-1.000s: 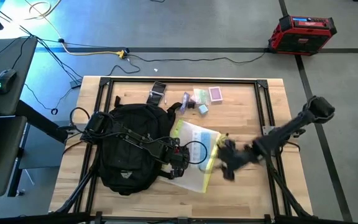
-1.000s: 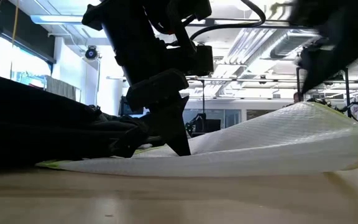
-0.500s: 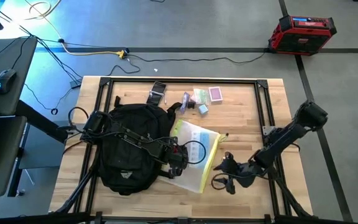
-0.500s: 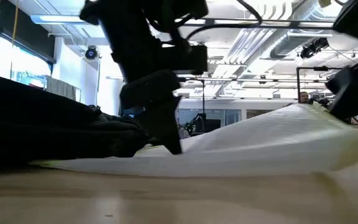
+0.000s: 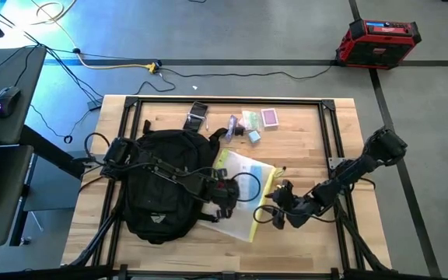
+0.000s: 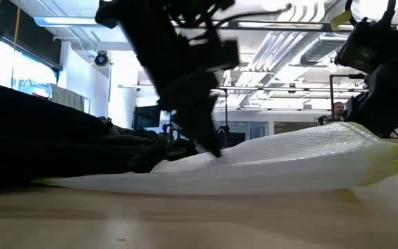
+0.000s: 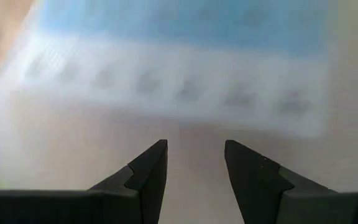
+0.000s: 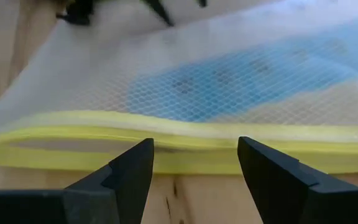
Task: Unpack backpack
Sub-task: Remove the blue pill organizer from the green zip bag
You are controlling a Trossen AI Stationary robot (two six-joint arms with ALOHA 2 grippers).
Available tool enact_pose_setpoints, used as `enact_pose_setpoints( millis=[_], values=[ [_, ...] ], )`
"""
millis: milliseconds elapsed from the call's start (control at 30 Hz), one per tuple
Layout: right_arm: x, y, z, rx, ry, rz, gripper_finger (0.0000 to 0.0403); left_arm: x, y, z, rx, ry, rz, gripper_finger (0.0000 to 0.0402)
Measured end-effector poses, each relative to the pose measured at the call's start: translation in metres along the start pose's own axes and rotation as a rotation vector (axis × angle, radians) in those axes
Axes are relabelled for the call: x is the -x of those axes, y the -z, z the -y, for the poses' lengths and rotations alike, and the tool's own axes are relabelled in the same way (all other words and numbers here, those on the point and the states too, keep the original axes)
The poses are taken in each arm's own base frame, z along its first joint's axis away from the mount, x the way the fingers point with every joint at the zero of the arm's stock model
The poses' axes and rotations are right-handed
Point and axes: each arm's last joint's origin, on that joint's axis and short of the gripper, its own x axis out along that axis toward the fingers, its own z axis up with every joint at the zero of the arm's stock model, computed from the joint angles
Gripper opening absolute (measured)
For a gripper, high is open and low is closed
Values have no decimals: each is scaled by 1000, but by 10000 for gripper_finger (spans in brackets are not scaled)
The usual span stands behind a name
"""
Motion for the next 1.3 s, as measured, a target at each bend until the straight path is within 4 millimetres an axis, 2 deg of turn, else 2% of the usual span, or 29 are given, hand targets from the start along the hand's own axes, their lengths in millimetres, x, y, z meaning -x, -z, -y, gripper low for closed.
enact_pose_setpoints(
  millis=[100, 233, 400, 500, 667, 900, 1000, 1100, 1300],
  values=[
    [1, 4, 1, -7, -1, -47, 218, 0, -8, 2, 15, 31, 77, 145],
    [1, 7, 4, -69, 13, -102, 210, -2, -10, -3, 35, 22, 90, 145],
    [1, 8, 5, -92, 9, -117, 206, -20, -7, -6, 66, -1, 79, 145],
    [1, 8, 4, -93, 7, -116, 206, -38, 5, -7, 53, -16, 17, 145],
    [1, 8, 4, -92, 7, -119, 206, -47, 8, -11, 60, 28, -9, 145],
    [8, -2, -6, -45, 72, -239, 206, -48, 11, -11, 47, 52, -50, 145],
    [14, -7, -15, 0, 105, -180, 206, -48, 14, -11, 27, 48, -79, 145],
    [18, -11, -25, 68, 66, -131, 206, -48, 15, -11, 25, 49, -80, 145],
    [16, -16, -26, 117, 76, -71, 206, -48, 15, -11, 22, 51, -80, 145]
  ],
)
